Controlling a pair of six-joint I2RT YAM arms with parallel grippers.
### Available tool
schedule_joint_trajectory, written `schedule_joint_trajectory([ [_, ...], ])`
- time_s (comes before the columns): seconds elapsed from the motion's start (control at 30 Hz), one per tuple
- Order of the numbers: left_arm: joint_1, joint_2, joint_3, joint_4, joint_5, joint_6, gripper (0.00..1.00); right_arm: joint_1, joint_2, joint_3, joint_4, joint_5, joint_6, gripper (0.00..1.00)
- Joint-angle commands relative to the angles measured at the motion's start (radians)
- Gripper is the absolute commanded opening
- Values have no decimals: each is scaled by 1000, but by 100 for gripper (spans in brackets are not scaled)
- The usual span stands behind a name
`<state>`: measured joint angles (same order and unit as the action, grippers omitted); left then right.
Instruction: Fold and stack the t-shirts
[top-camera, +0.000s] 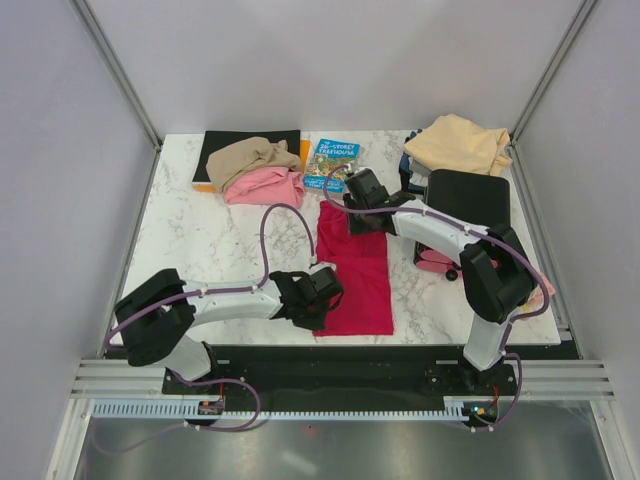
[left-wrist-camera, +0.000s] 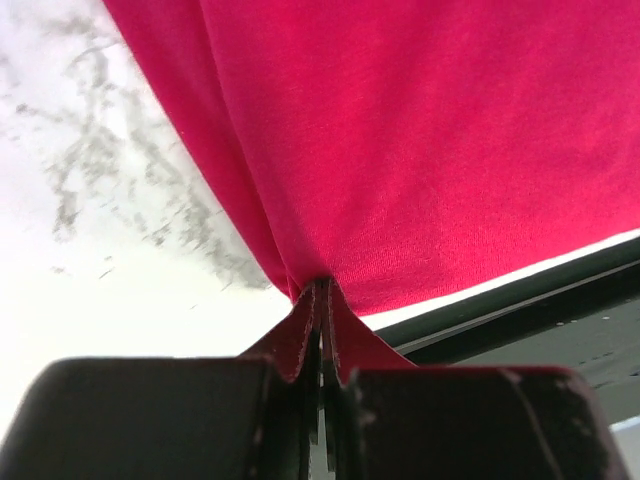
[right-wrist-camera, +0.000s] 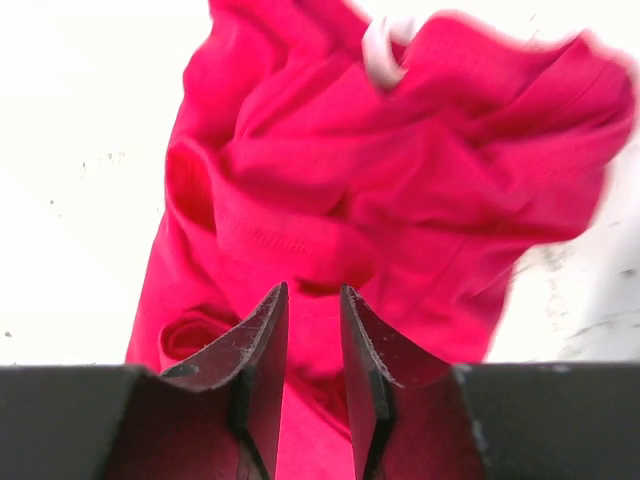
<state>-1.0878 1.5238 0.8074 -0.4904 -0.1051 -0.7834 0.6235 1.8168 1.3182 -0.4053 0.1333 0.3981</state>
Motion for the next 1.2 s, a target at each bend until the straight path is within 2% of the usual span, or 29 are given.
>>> schedule_joint_trajectory([
  [0.0,-3,-60,67,-160,-102,7,2,-24,-43,107,-49,29,-79,37],
  [0.03,11,-79,90,-174,-132,12,6,-28,-60,137,-85,28,-88,38],
  [0.07,22,-95,139,-183,-148,21,17,-34,-68,151,-108,20,-99,40],
  [0.13,57,-148,188,-206,-174,50,30,-39,-86,188,-194,19,-114,43],
  [0.17,74,-163,234,-211,-177,64,41,-41,-96,188,-214,16,-119,43],
  [0.27,153,-185,312,-246,-180,107,51,-41,-161,115,-227,18,-117,46],
  [0.43,287,-165,361,-274,-177,179,50,-41,-272,-26,-227,-10,-88,47],
  [0.53,316,-130,383,-277,-162,199,50,-38,-315,-85,-228,-50,-71,48],
  [0.83,328,36,493,-266,-44,236,51,-39,-330,-122,-254,-95,-58,49],
  [1.0,327,130,475,-251,36,245,45,-36,-284,-160,-215,-126,-39,47],
  [1.17,328,128,418,-215,48,251,45,-25,-271,-188,-185,-130,-28,46],
])
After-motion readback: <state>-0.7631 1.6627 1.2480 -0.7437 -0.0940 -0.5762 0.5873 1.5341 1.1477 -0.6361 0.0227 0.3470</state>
